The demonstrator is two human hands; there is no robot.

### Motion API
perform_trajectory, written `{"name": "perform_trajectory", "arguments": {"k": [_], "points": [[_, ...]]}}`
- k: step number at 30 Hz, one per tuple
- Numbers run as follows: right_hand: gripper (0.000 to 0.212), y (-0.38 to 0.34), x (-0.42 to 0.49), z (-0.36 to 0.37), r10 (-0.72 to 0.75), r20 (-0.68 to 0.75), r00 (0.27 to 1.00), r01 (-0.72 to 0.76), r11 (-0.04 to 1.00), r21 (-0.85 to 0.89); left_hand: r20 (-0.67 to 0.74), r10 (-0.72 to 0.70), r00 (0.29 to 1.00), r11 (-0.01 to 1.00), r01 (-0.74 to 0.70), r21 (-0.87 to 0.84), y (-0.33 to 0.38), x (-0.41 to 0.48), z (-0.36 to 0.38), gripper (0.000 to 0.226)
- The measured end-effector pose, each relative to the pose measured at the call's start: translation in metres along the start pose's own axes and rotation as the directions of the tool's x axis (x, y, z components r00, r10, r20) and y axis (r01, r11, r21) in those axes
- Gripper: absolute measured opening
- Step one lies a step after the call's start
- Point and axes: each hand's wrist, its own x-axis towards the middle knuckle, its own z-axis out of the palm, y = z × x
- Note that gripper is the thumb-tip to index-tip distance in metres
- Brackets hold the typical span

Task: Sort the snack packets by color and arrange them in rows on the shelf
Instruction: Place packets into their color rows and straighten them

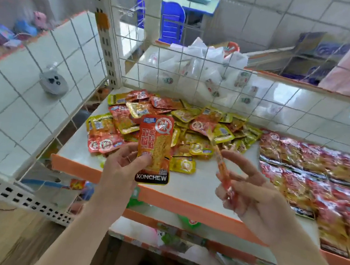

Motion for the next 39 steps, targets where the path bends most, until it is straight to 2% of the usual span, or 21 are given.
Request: {"name": "perform_trajectory", "arguments": {"k": [2,4,5,6,8,10,12,16,18,19,22,24,27,30,31,33,39], "points": [[0.065,-0.004,-0.013,-0.013,-0.024,0.059,0.998,0.018,0.995,0.097,0.052,0.000,0.999,1.000,0.000,0.000,-0.001,0.003,0.015,0.023],[0.052,-0.008,-0.023,-0.024,-0.064,0.112,0.992,0.031,0.960,0.277,0.099,-0.017,0.995,1.000,0.020,-0.022,-0.004,0.005,0.030,0.019],[0.050,-0.008,-0.028,-0.030,-0.097,0.121,0.988,0.047,0.931,0.362,0.115,-0.019,0.993,1.000,0.021,-0.017,-0.006,0.005,0.039,0.018],[0.052,-0.007,-0.033,-0.036,-0.114,0.062,0.991,0.081,0.915,0.396,0.130,-0.020,0.991,1.000,0.021,-0.005,-0.009,0.006,0.046,0.020],[0.053,-0.007,-0.049,-0.043,-0.137,-0.095,0.986,0.162,0.915,0.369,0.173,-0.015,0.985,1.000,0.012,0.022,-0.012,0.004,0.062,0.018],[0.050,-0.010,-0.061,-0.049,-0.106,-0.091,0.990,0.132,0.924,0.359,0.229,-0.004,0.973,0.999,-0.005,0.035,-0.016,0.001,0.078,0.017],[0.052,-0.012,-0.077,-0.061,-0.141,-0.111,0.984,0.169,0.935,0.312,0.279,-0.006,0.960,0.999,-0.008,0.051,-0.021,-0.003,0.094,0.023],[0.059,-0.024,-0.104,-0.086,-0.180,-0.078,0.981,0.195,0.927,0.321,0.321,-0.015,0.947,0.999,0.000,0.047,-0.034,-0.015,0.126,0.019],[0.061,-0.030,-0.114,-0.096,-0.163,-0.107,0.981,0.188,0.939,0.290,0.335,-0.023,0.942,0.999,0.007,0.050,-0.043,-0.022,0.139,0.022],[0.057,-0.033,-0.119,-0.101,-0.159,-0.170,0.973,0.197,0.952,0.236,0.340,-0.037,0.940,0.998,0.019,0.058,-0.047,-0.026,0.145,0.024],[0.043,-0.041,-0.131,-0.106,-0.155,-0.405,0.901,0.164,0.986,-0.012,0.338,-0.076,0.938,0.994,0.046,0.097,-0.060,-0.036,0.163,0.025],[0.020,-0.043,-0.140,-0.111,-0.175,-0.529,0.830,0.121,0.983,-0.135,0.331,-0.102,0.938,0.989,0.058,0.138,-0.070,-0.042,0.175,0.019],[0.014,-0.049,-0.151,-0.122,-0.204,-0.630,0.750,0.055,0.967,-0.247,0.311,-0.149,0.938,0.978,0.094,0.186,-0.085,-0.054,0.194,0.013],[0.030,-0.057,-0.162,-0.135,-0.155,-0.678,0.719,-0.020,0.970,-0.243,0.295,-0.185,0.937,0.964,0.115,0.240,-0.096,-0.070,0.214,0.011],[0.034,-0.059,-0.166,-0.140,-0.140,-0.687,0.713,-0.032,0.972,-0.231,0.282,-0.187,0.941,0.962,0.118,0.246,-0.099,-0.075,0.221,0.004],[0.040,-0.062,-0.173,-0.149,-0.114,-0.696,0.709,-0.036,0.980,-0.197,0.249,-0.181,0.951,0.956,0.111,0.272,-0.107,-0.082,0.232,0.006],[0.039,-0.068,-0.190,-0.171,-0.091,-0.687,0.721,-0.010,0.990,-0.142,0.219,-0.183,0.958,0.940,0.106,0.323,-0.121,-0.092,0.251,0.012]]}}
